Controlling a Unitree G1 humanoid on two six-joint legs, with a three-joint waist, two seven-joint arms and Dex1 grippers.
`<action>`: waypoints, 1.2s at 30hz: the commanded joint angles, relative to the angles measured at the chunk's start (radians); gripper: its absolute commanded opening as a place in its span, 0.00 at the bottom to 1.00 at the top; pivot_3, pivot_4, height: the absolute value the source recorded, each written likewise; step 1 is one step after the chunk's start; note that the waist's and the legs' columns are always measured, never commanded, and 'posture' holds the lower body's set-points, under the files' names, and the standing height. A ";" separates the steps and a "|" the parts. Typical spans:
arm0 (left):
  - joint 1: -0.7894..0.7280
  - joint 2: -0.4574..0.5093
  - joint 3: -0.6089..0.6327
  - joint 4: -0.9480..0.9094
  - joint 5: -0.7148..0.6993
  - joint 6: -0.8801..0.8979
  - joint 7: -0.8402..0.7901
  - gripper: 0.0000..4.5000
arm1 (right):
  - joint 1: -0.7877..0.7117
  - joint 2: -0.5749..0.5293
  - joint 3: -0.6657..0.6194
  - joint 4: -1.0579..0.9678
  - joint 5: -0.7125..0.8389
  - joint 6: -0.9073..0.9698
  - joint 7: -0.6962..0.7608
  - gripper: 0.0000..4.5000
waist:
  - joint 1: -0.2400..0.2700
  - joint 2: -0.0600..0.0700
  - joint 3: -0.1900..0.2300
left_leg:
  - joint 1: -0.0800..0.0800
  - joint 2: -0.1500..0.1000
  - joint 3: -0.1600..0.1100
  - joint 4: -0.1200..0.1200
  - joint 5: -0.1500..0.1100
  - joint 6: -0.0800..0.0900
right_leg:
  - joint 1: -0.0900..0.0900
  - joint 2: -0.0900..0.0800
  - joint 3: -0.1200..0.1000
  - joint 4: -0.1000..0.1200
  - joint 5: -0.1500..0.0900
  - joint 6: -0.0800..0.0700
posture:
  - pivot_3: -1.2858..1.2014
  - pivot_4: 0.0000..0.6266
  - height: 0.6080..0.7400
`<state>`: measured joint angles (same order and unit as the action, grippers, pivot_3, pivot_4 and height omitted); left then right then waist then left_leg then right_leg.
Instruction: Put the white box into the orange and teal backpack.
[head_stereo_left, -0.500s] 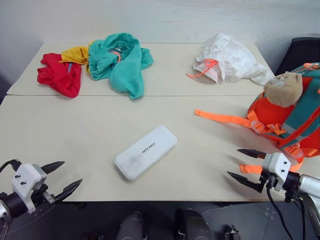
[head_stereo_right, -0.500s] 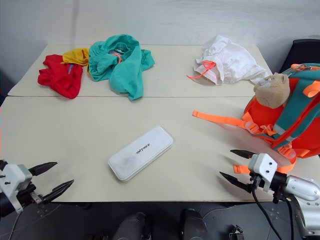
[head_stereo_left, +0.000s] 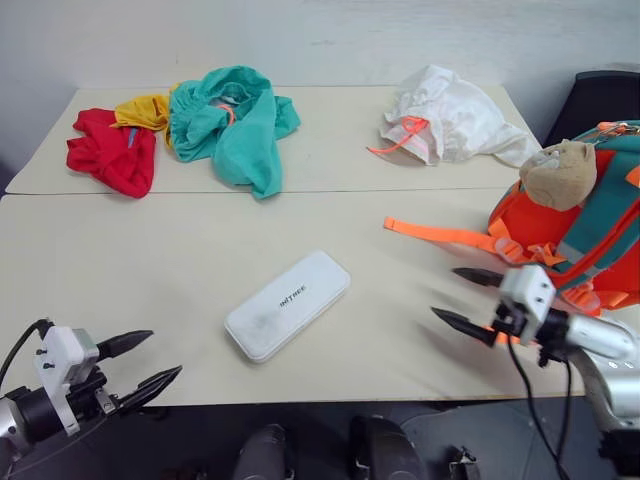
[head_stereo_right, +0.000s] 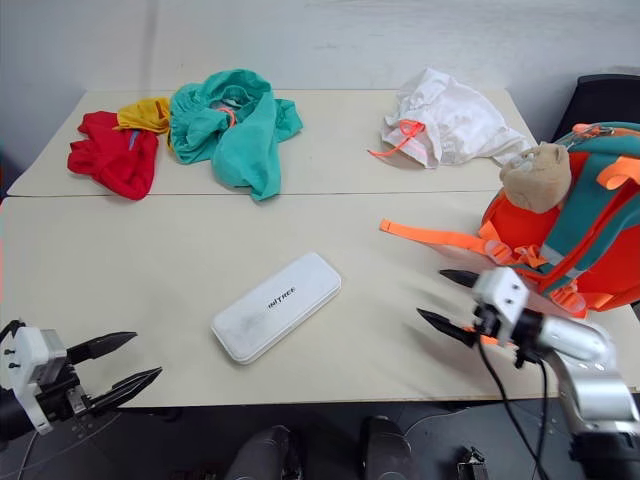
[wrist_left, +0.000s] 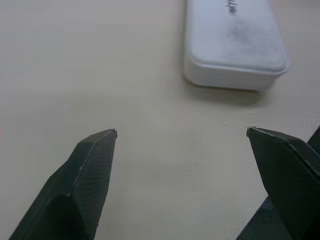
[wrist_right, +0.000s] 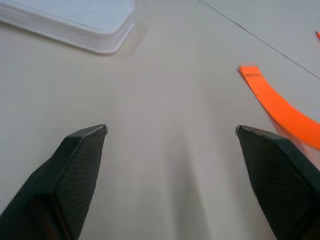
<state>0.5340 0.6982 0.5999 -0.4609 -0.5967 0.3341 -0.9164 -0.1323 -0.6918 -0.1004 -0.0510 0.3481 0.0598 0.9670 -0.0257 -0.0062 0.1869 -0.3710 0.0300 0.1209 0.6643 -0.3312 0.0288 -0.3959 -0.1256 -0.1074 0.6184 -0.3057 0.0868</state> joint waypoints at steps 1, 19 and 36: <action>-0.004 -0.034 -0.049 -0.054 0.032 0.001 0.061 0.66 | -0.062 0.048 0.066 -0.031 -0.060 0.048 -0.081 0.65 | 0.001 0.000 0.000 | 0.000 0.000 0.000 0.000 0.000 0.000 | 0.000 0.000 0.000 0.000 0.000 0.000 | 0.52 0.24 1.00; -0.086 -0.190 -0.288 -0.105 0.156 0.032 0.279 0.00 | -0.353 0.403 0.250 0.450 -0.317 -0.200 -0.328 0.00 | -0.012 -0.003 -0.002 | 0.000 0.000 0.001 0.001 0.002 0.000 | 0.000 0.002 0.000 0.004 0.000 0.000 | 0.52 0.24 1.00; -0.257 -0.172 -0.366 0.000 0.198 0.065 0.316 0.00 | -0.265 0.267 0.291 0.217 -0.153 0.058 0.062 0.00 | -0.001 -0.003 -0.002 | 0.000 0.000 0.000 0.001 0.002 0.000 | 0.000 0.002 -0.001 0.003 0.000 0.000 | 0.52 0.24 1.00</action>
<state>0.2925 0.5167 0.2537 -0.4537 -0.4090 0.4056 -0.5962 -0.4250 -0.4151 0.1607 0.2307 0.1746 0.0882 0.9845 -0.0270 -0.0095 0.1849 -0.3711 0.0303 0.1206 0.6653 -0.3294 0.0289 -0.3956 -0.1239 -0.1085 0.6216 -0.3056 0.0869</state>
